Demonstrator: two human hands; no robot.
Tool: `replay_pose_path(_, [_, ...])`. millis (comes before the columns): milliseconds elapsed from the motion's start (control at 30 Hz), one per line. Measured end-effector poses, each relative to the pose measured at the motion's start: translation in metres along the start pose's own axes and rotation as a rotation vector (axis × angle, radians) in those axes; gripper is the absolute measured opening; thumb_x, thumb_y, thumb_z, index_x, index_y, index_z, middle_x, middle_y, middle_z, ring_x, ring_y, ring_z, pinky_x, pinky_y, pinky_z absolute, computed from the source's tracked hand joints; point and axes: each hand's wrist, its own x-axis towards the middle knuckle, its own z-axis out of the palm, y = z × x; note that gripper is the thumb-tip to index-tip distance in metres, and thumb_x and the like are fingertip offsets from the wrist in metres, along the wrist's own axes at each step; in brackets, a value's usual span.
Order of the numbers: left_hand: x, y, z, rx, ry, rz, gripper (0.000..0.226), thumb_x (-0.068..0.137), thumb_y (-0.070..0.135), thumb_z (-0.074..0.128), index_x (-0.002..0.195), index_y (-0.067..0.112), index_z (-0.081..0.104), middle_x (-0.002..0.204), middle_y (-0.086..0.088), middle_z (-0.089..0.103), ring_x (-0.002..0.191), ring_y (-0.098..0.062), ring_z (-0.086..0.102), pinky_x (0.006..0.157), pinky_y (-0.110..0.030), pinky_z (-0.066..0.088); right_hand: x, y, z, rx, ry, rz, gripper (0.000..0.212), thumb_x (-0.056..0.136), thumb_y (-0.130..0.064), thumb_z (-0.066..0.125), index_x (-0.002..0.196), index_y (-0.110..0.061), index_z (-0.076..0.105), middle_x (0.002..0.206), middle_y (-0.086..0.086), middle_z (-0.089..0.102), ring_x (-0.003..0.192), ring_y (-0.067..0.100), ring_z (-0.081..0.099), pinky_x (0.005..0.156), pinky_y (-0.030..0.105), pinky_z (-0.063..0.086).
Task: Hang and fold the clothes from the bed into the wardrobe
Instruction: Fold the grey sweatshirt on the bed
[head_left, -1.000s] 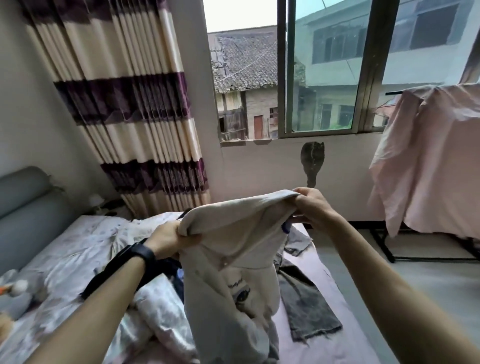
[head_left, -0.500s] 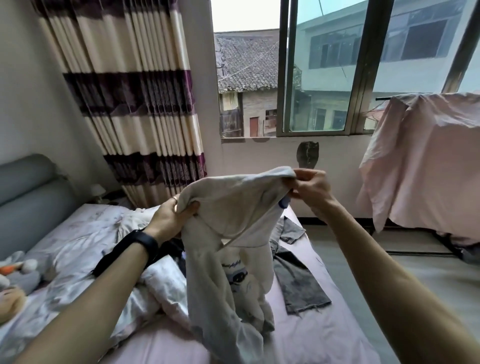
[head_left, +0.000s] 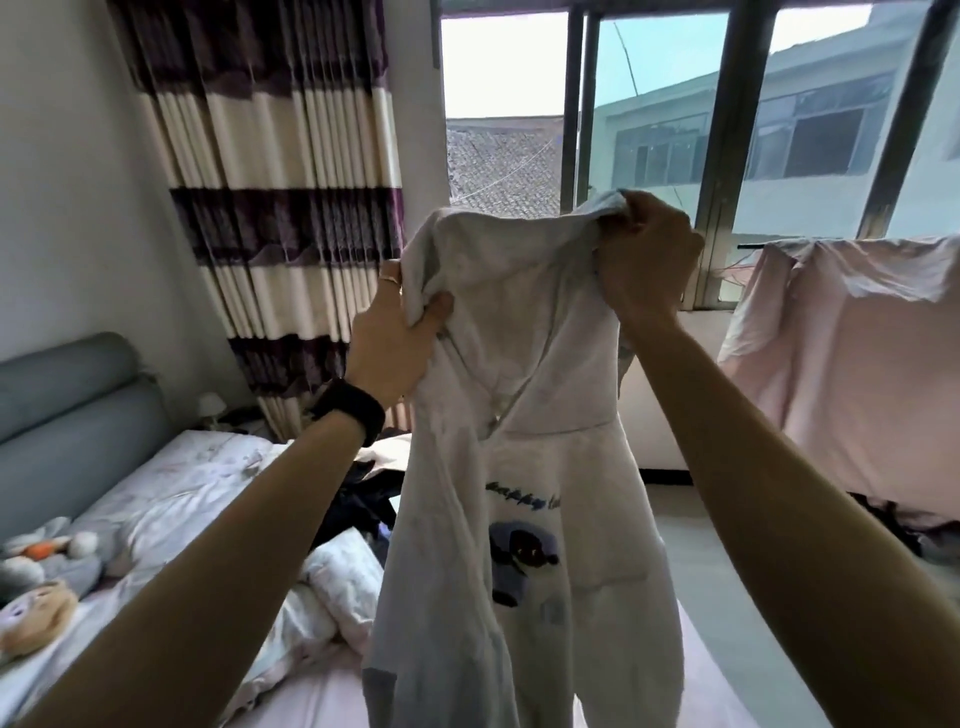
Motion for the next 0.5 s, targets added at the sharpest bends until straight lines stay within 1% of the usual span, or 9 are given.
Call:
replay_pose_path(33, [0.0,-0.003,-0.003,-0.025,-0.058,-0.051,0.042,0.092,0.047,0.067,0.125,0.026,0.053,0.103,0.011,0.068,0.088,-0.01,0.066,0.074,-0.026,0.055,0.001,0.003,0.004,-0.037,-0.018,-0.005,0.031,0.096,-0.023,0.049,0.108,-0.023,0.077,0.102,0.004,0.077,0.091,0.025,0.07,0.077,0.03,0.051])
replay_pose_path(67, [0.0,-0.008,-0.007,-0.076,-0.147,-0.157,0.043,0.09,0.048,0.069,0.123,0.024,0.057,0.106,0.005,0.07,0.089,-0.014,0.069,0.076,-0.032,0.058,-0.001,0.01,0.008,-0.056,-0.041,-0.001,0.031,0.096,-0.026,0.048,0.109,-0.022,0.077,0.102,0.006,0.077,0.092,0.027,0.07,0.078,0.031,0.05])
replay_pose_path(100, [0.002,-0.014,-0.012,-0.143,-0.247,-0.284,0.042,0.088,0.048,0.071,0.119,0.021,0.061,0.107,-0.001,0.072,0.088,-0.019,0.072,0.073,-0.039,0.061,-0.004,0.018,0.013,-0.063,-0.065,0.013,0.031,0.097,-0.027,0.049,0.108,-0.021,0.077,0.101,0.008,0.077,0.092,0.029,0.07,0.078,0.031,0.049])
replay_pose_path(133, [0.004,-0.023,-0.018,-0.201,-0.352,-0.4,0.041,0.086,0.046,0.074,0.116,0.018,0.065,0.106,-0.005,0.073,0.083,-0.022,0.074,0.067,-0.041,0.061,-0.009,0.028,0.02,-0.068,-0.092,0.034,0.029,0.096,-0.028,0.051,0.107,-0.02,0.077,0.099,0.01,0.077,0.091,0.031,0.07,0.077,0.031,0.049])
replay_pose_path(200, [0.005,-0.046,-0.022,-0.232,-0.511,-0.518,0.036,0.084,0.035,0.079,0.112,0.014,0.07,0.101,-0.009,0.076,0.076,-0.025,0.074,0.061,-0.037,0.06,-0.027,0.055,0.035,-0.085,-0.147,0.08,0.026,0.095,-0.026,0.055,0.104,-0.019,0.079,0.095,0.013,0.076,0.089,0.034,0.07,0.078,0.034,0.051])
replay_pose_path(267, [0.0,-0.075,-0.008,-0.2,-0.545,-0.574,0.028,0.084,0.023,0.08,0.108,0.011,0.073,0.096,-0.011,0.076,0.074,-0.026,0.074,0.059,-0.035,0.06,-0.049,0.085,0.054,-0.116,-0.219,0.134,0.024,0.092,-0.022,0.057,0.101,-0.02,0.079,0.092,0.014,0.076,0.089,0.037,0.069,0.076,0.033,0.049])
replay_pose_path(333, [-0.011,-0.11,0.019,-0.193,-0.537,-0.646,0.019,0.086,0.016,0.078,0.103,0.009,0.072,0.091,-0.01,0.076,0.071,-0.025,0.073,0.06,-0.038,0.061,-0.071,0.118,0.075,-0.148,-0.307,0.205,0.024,0.089,-0.02,0.058,0.1,-0.023,0.079,0.093,0.013,0.076,0.091,0.038,0.068,0.076,0.033,0.049])
replay_pose_path(400, [-0.027,-0.143,0.046,-0.141,-0.547,-0.707,0.011,0.088,0.016,0.076,0.097,0.012,0.071,0.083,-0.007,0.073,0.064,-0.02,0.071,0.057,-0.035,0.06,-0.093,0.15,0.091,-0.188,-0.409,0.264,0.024,0.087,-0.018,0.058,0.099,-0.023,0.079,0.094,0.014,0.075,0.093,0.039,0.067,0.078,0.034,0.05])
replay_pose_path(500, [-0.051,-0.202,0.09,0.009,-0.522,-0.766,0.014,0.085,0.018,0.08,0.086,0.009,0.069,0.067,0.001,0.065,0.05,-0.009,0.062,0.046,-0.025,0.052,-0.125,0.206,0.118,-0.257,-0.58,0.372,0.029,0.084,-0.014,0.058,0.1,-0.024,0.079,0.101,0.014,0.075,0.101,0.038,0.066,0.085,0.035,0.05])
